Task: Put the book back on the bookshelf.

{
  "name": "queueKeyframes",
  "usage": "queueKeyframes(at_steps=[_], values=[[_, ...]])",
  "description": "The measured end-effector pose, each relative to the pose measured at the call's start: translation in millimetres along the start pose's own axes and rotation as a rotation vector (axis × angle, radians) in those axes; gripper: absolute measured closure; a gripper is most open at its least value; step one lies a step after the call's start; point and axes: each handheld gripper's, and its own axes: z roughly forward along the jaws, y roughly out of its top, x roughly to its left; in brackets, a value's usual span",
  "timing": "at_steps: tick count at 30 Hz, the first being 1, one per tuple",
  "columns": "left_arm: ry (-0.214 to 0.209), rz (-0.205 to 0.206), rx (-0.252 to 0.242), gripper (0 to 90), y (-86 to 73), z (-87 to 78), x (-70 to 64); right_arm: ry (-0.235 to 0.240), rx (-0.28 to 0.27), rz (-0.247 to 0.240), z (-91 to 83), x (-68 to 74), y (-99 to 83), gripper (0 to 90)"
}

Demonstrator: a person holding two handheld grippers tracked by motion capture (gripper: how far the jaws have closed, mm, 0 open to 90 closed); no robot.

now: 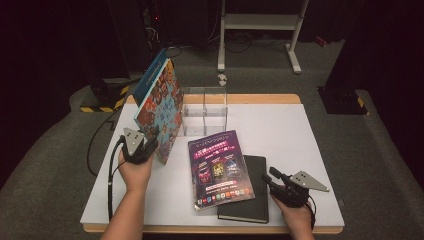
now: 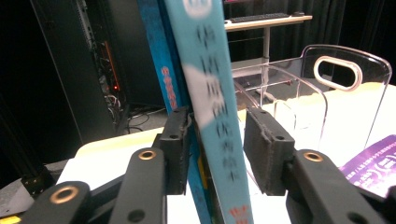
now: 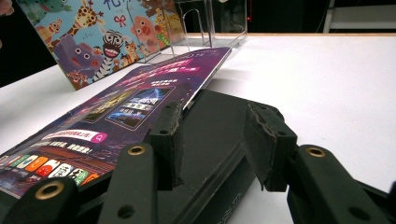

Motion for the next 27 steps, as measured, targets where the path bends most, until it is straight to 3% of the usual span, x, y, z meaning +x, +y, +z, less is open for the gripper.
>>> queueKeyframes(at_steps=[14,17,27], values=[[-0.006,-0.048,0.046,50.7,-18.5,-4.8,5.8,0.002,0.008,-0.003,1.3,1.0,-0.6,57.0],[-0.007,-0.054,0.059,44.3,-23.7,-7.3,6.1,0.003,0.010,-0.004,1.4,1.1,-0.6,57.0],[-0.071,-0.107,0.139,31.5,-48.4,-24.5,11.2,0.004,0.015,-0.009,2.3,1.8,-1.0,56.9]])
